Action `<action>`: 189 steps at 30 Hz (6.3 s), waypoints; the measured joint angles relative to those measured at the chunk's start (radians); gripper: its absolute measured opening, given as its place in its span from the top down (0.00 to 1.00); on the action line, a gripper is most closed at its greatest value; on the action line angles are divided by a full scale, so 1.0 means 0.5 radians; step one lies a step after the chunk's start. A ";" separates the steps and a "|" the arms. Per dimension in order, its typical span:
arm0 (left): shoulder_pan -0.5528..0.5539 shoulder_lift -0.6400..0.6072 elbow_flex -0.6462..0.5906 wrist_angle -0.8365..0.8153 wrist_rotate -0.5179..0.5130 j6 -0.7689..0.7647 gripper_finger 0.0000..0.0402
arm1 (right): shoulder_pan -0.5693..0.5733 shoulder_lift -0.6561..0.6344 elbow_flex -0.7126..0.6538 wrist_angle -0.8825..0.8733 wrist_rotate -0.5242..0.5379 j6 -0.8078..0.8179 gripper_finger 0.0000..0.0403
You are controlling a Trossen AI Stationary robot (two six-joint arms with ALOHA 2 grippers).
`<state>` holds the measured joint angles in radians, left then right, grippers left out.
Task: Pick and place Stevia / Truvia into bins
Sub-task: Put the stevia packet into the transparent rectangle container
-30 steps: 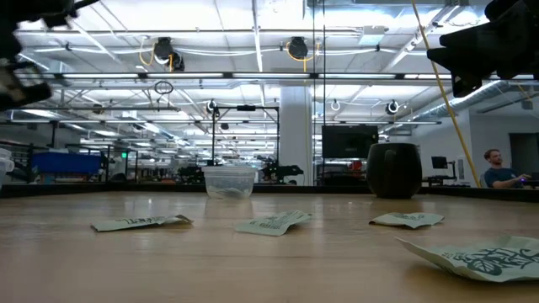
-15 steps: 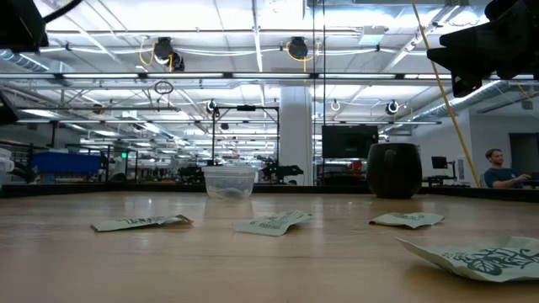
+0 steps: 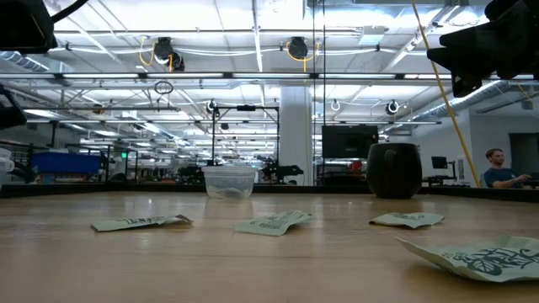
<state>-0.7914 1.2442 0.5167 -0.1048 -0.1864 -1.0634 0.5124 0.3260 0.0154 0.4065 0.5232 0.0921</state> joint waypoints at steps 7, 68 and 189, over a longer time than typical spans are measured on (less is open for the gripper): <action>0.090 -0.005 0.000 0.336 -0.176 0.361 0.82 | 0.000 -0.001 -0.001 0.001 0.000 0.001 0.69; 0.520 1.192 0.664 0.343 -0.230 1.348 0.75 | 0.000 0.002 0.000 0.000 0.000 0.000 0.69; 0.631 1.496 1.004 0.703 -0.059 1.755 0.50 | 0.000 0.001 0.000 0.000 0.000 0.000 0.69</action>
<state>-0.4759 1.9924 1.0187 0.2467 -0.2158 -0.1860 0.5125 0.3265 0.0153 0.4067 0.5234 0.0923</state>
